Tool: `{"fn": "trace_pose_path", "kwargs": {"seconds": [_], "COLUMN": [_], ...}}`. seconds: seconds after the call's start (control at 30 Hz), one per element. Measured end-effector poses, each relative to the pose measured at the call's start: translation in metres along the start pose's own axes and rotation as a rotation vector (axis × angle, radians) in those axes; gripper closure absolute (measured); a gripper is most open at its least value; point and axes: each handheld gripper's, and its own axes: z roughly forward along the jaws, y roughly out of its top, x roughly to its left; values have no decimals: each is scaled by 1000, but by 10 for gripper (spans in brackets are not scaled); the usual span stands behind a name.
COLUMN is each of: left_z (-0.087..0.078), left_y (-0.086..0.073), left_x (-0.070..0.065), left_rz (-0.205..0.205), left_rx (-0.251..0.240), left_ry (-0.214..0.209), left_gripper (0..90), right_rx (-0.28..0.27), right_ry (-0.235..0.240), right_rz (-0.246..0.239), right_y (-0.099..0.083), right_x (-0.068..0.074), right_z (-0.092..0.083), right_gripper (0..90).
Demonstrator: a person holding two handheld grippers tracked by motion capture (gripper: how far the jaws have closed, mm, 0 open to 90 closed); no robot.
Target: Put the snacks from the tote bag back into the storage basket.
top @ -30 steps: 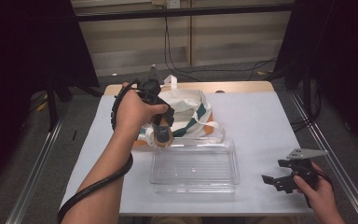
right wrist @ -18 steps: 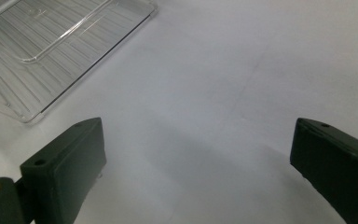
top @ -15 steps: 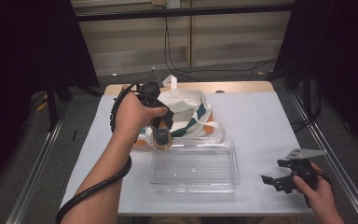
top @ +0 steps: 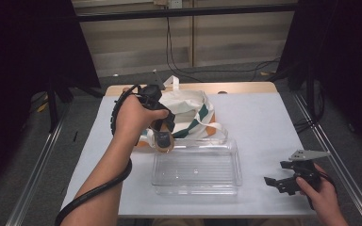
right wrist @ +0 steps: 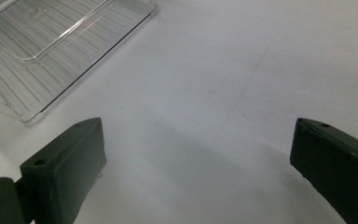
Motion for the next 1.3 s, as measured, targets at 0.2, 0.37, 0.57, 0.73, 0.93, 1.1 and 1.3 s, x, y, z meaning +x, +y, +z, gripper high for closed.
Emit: {"fn": "trace_pose_path", "kwargs": {"seconds": [0.2, 0.37, 0.57, 0.73, 0.93, 1.1, 1.3], "left_z": [1, 1, 4, 9, 15, 18, 19], "left_y": [-1, -3, -4, -4, -4, -4, -5], "left_x": [-1, -2, -1, 0, 0, 2, 2], "left_rz": [2, 4, 2, 4, 8, -1, -13], "left_rx": [-2, 2, 9, 16, 28, 30, 28], "left_ry": [-5, -11, -13, -11, -7, -5, -14], "left_gripper": [303, 303, 303, 303, 303, 302, 303], "right_rx": [2, 1, 4, 6, 8, 7, 10], "right_ry": [-1, -1, -2, -3, -2, -2, 0], "right_rz": [-2, -1, -2, -2, -2, -4, -7], "right_y": [0, 0, 0, 0, 0, 0, 0], "right_x": [0, 0, 1, 0, 0, 0, 0], "right_z": [0, 0, 1, 1, 1, 1, 1], "right_gripper": [29, 29, 29, 29, 29, 29, 29]}}
